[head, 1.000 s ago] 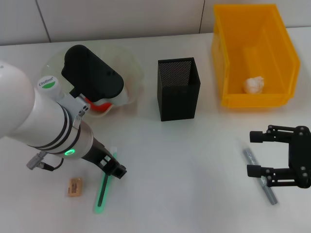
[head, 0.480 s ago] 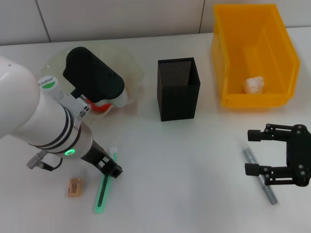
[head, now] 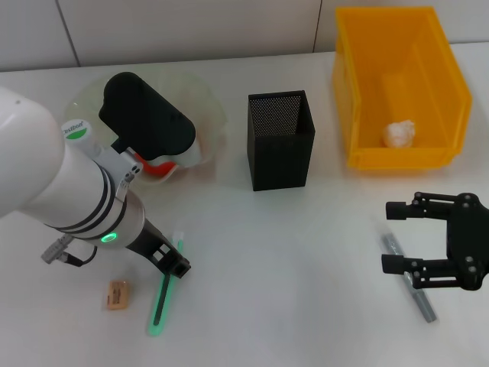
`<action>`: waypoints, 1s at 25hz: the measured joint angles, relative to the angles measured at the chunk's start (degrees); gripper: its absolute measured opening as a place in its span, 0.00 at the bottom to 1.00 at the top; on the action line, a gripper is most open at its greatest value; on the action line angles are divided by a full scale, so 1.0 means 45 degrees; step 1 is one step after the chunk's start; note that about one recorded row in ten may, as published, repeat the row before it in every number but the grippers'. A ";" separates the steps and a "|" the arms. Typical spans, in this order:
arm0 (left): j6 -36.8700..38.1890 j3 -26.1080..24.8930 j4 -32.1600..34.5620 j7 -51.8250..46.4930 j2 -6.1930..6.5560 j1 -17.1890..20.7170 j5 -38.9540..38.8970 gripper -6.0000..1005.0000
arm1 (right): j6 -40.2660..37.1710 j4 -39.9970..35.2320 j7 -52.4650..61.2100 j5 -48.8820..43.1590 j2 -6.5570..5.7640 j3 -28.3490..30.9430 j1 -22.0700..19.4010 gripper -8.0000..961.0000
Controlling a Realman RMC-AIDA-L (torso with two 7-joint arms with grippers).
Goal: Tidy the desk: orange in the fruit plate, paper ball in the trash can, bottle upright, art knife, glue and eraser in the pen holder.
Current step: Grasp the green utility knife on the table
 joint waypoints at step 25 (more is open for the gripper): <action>0.0077 0.0117 -0.0729 0.0000 0.0000 -0.0458 -0.0095 0.49 | 0.0049 0.0031 0.0000 0.0000 -0.0020 0.0098 0.0084 0.80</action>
